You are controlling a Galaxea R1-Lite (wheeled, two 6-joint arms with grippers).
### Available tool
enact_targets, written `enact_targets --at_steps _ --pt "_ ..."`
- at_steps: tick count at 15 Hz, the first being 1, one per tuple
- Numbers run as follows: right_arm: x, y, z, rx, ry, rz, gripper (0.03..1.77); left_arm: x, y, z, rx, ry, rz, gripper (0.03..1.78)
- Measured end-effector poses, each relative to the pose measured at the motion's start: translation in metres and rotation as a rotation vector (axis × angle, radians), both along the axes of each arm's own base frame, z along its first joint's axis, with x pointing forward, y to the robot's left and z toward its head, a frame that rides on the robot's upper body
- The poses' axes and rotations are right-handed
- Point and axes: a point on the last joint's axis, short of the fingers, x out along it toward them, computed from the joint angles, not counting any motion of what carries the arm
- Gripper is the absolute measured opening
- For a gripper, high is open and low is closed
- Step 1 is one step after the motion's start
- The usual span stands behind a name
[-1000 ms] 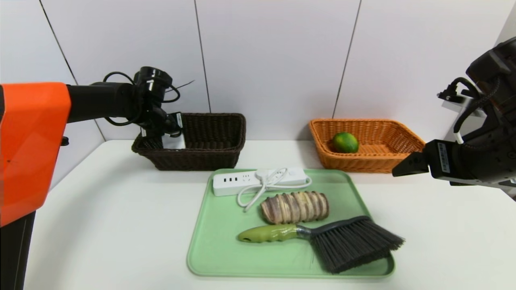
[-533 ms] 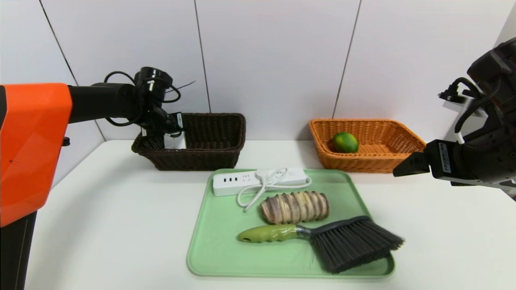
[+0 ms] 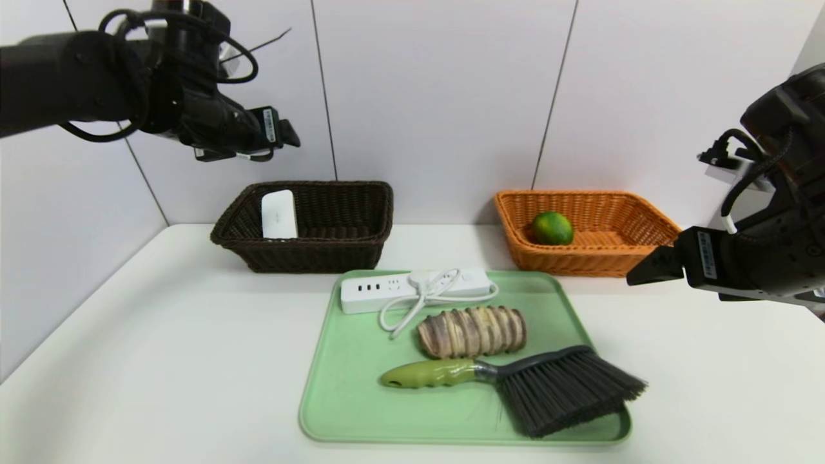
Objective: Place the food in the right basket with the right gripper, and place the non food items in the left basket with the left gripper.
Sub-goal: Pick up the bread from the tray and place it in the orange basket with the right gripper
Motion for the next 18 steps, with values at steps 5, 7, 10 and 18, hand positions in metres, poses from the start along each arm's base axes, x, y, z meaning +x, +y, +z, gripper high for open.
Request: enact_targets --at_steps 5,7,10,18 --pt "0.001 0.001 -0.001 0.016 0.003 -0.019 1.71 -0.090 -0.072 0.039 -0.281 0.088 -0.487 1.65" --pt "0.002 0.001 0.000 0.028 -0.005 -0.031 1.71 -0.106 -0.089 0.041 -0.291 0.109 -0.664 1.66" --pt "0.016 0.008 0.012 0.157 -0.077 -0.119 1.71 -0.116 -0.100 0.025 -0.230 0.199 -0.719 1.67" --pt "0.062 0.079 0.022 0.569 0.217 -0.346 1.71 -0.166 -0.052 -0.013 0.047 0.397 -0.395 1.69"
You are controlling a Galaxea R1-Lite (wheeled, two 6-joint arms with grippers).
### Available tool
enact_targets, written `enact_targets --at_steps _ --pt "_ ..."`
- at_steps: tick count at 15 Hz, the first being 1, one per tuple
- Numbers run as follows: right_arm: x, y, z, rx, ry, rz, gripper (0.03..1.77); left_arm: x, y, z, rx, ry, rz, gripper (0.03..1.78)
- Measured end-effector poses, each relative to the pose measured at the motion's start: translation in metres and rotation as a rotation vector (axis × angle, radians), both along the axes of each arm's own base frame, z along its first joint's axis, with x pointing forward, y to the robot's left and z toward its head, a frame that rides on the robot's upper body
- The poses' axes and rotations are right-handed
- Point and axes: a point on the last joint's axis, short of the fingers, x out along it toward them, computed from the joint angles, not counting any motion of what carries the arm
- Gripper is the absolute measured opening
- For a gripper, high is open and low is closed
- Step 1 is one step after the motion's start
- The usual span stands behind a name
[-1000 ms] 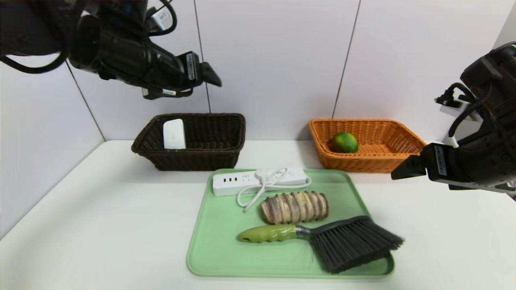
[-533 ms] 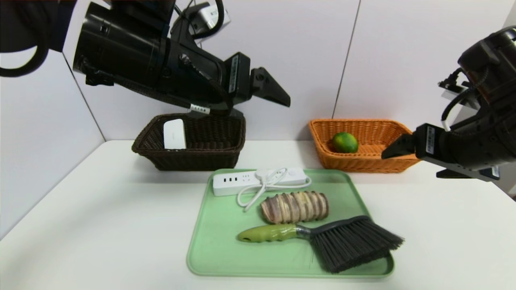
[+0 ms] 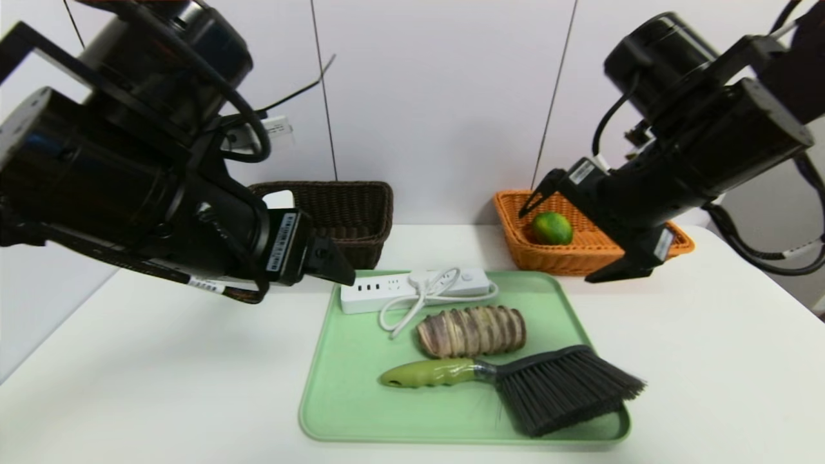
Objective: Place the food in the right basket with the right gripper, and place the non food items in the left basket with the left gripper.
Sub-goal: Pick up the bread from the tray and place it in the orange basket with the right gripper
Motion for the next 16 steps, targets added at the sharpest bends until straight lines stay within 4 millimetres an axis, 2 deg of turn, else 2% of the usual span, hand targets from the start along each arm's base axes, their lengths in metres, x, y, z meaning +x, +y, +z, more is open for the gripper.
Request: enact_targets --at_steps 3,6,16 --pt "0.023 0.023 -0.036 0.036 0.184 -0.045 1.71 -0.021 0.021 0.004 -0.004 -0.021 0.031 1.69" --pt "0.035 0.040 -0.062 0.046 0.275 -0.033 1.71 -0.034 0.032 0.002 -0.010 -0.022 0.041 1.69" --pt "0.040 0.063 -0.089 -0.040 0.299 0.030 1.71 -0.043 0.039 -0.001 -0.010 -0.016 0.044 1.69"
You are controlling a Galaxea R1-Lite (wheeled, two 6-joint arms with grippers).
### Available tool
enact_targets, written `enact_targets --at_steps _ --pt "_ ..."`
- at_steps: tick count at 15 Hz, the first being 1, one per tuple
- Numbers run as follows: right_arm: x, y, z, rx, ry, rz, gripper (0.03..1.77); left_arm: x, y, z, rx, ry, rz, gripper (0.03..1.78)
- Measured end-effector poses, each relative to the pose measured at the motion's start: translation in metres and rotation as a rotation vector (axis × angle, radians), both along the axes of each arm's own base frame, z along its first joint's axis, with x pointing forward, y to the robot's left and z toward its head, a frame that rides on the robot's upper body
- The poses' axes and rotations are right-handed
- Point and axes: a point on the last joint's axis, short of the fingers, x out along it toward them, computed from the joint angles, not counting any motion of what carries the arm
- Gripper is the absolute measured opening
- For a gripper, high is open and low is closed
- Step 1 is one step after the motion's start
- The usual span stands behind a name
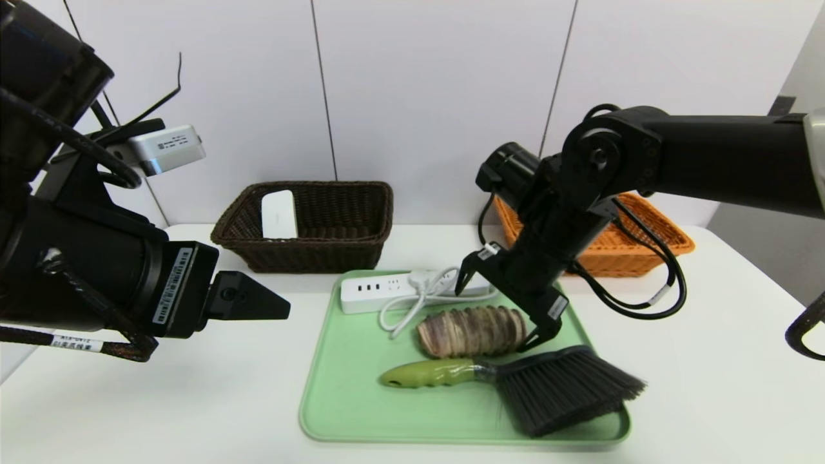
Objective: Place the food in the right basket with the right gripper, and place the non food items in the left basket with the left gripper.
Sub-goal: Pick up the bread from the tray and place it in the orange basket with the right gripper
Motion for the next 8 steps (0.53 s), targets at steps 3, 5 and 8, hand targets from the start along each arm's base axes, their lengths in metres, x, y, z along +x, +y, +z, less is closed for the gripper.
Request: enact_targets --at_steps 3,5,8 --pt "0.001 0.007 -0.006 -0.033 -0.019 0.018 1.71 -0.001 0.001 -0.002 0.002 0.005 0.001 1.69" --pt "0.002 0.009 -0.010 -0.039 -0.014 0.026 1.71 -0.002 0.002 -0.002 0.001 0.005 0.001 1.69" --pt "0.005 0.011 -0.015 -0.043 -0.012 0.025 1.71 -0.004 0.003 -0.001 -0.002 0.001 0.000 1.69"
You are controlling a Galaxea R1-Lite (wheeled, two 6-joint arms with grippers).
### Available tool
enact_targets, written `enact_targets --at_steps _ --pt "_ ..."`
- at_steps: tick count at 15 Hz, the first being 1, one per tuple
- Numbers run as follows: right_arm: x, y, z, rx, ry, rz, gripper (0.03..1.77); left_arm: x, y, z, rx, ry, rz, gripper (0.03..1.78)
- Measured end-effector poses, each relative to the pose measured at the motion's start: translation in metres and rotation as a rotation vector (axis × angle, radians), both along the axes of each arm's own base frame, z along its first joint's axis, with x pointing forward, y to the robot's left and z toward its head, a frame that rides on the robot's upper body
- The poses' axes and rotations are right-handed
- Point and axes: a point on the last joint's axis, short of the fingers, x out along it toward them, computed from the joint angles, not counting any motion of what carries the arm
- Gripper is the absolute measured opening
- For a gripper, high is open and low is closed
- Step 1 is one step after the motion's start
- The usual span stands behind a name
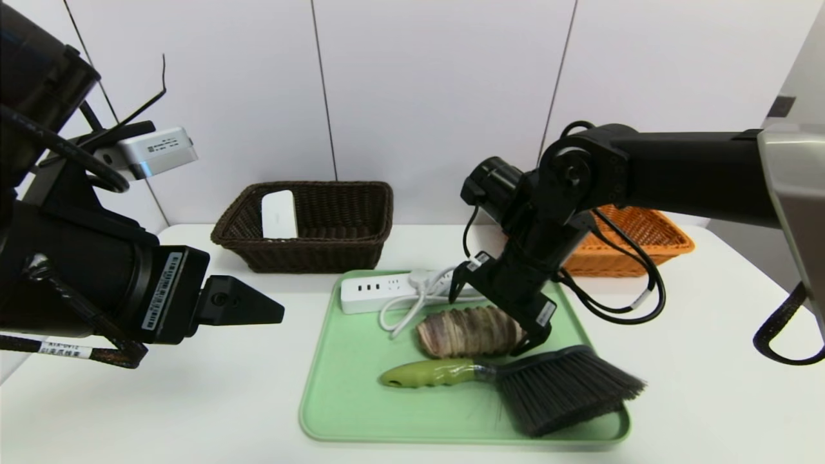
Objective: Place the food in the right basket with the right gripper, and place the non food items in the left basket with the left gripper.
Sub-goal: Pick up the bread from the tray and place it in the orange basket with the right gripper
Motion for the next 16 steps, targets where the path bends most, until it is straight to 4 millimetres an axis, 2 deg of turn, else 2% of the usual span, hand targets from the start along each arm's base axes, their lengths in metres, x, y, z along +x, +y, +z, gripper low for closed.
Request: enact_targets --at_steps 11,16 --pt "0.007 0.005 -0.016 -0.014 0.020 0.000 1.71 -0.002 0.001 0.002 -0.007 -0.011 -0.002 1.69" --pt "0.009 0.007 -0.020 -0.018 0.026 0.001 1.00 -0.002 0.001 0.003 -0.009 -0.014 -0.003 1.69"
